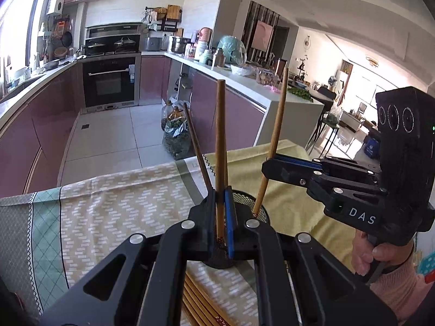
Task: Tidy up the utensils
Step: 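Raise both held chopsticks upright and drop them into the mesh cup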
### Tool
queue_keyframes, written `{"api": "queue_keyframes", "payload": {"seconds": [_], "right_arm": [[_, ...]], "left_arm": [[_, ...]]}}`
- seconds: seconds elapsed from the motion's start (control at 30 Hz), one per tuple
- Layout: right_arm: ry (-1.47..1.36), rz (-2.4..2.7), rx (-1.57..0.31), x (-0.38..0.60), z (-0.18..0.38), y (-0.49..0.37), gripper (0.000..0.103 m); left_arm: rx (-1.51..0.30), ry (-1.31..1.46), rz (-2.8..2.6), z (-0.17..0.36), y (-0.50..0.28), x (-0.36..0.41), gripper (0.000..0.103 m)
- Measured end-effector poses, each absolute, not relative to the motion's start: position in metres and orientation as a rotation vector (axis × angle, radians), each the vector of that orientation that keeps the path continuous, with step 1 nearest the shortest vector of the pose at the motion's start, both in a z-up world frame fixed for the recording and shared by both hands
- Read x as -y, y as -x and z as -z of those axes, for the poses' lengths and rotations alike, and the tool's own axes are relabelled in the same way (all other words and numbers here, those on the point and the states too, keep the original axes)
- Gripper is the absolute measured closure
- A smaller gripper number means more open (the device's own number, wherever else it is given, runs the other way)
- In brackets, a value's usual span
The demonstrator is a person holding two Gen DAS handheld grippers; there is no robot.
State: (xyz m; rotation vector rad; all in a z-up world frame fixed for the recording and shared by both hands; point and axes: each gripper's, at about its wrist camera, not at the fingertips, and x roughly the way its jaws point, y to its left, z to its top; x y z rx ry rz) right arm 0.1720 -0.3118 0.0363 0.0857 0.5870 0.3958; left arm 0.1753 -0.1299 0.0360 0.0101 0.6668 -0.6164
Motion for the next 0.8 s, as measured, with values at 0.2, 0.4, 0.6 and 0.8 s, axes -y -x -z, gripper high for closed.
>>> {"api": "queue_keyframes", "payload": {"seconds": [0.2, 0.4, 0.6, 0.8], "right_arm": [[-0.068, -0.381, -0.675, 0.305, -0.016, -0.183, 0.097], [-0.089, -0.363, -0.701, 0.304, -0.003, -0.192, 0.097], [-0.103, -0.353, -0.702, 0.304, 0.000, -0.190, 0.094], [-0.111, -0.361, -0.683, 0.307, 0.000, -0.180, 0.094]], "left_arm": [[-0.726, -0.028, 0.605, -0.015, -0.191, 0.134, 0.096], [-0.755, -0.019, 0.581, -0.010, -0.206, 0.139, 0.095], [-0.758, -0.009, 0.565, -0.003, -0.208, 0.136, 0.087], [-0.705, -0.007, 0.512, -0.005, -0.190, 0.119, 0.080]]}}
